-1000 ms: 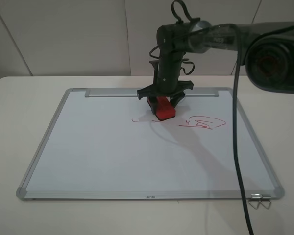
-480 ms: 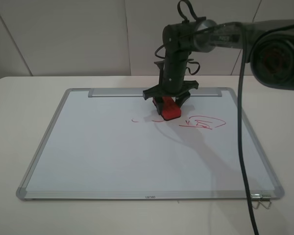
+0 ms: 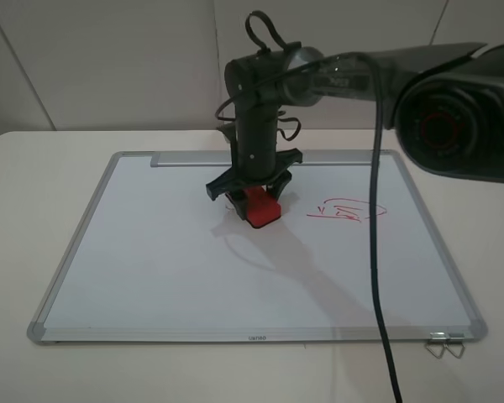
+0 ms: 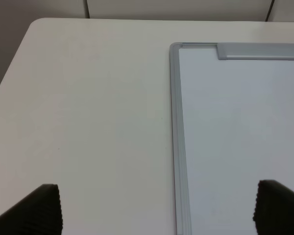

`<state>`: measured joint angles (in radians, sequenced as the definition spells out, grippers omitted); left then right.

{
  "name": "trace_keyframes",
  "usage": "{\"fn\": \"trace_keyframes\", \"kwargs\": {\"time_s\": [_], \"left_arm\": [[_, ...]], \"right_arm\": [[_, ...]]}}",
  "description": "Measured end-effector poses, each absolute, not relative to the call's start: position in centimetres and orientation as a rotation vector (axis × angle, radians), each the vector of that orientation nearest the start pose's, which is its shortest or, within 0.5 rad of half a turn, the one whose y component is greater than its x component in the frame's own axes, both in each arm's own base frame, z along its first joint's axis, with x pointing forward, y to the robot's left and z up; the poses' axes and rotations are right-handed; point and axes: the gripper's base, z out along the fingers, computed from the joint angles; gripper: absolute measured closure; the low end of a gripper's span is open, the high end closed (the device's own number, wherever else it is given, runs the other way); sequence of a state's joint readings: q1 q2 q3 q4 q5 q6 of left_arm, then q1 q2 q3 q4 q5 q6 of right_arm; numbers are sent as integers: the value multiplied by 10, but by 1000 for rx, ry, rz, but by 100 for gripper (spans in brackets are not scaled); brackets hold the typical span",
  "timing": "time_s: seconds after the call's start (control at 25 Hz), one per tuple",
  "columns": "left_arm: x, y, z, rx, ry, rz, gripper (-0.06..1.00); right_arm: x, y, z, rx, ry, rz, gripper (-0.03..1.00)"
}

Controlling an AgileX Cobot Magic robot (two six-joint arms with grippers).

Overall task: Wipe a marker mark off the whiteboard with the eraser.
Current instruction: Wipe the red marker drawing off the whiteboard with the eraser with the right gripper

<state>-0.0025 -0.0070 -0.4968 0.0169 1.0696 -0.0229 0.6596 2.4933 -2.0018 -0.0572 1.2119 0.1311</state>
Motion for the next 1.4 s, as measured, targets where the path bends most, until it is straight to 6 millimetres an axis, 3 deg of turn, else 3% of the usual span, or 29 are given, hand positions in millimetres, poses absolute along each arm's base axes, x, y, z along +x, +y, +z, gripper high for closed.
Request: {"fn": "trace_keyframes", "kwargs": {"time_s": [0.4,0.72,0.96,1.4], "left_arm": [[-6,1,276,-22,2049,4,16],[-6,1,276,-22,2049,4,16],[-6,1,276,-22,2049,4,16],[-6,1,276,-22,2049,4,16]], "right_arm": [[337,346,92,-1086,2969,-120,47],[328,354,92,-1129,2949,-133,47],[342,340,92,-1063,2989,-98,47],[407,259,92,-749,3089,-110,47]]}}
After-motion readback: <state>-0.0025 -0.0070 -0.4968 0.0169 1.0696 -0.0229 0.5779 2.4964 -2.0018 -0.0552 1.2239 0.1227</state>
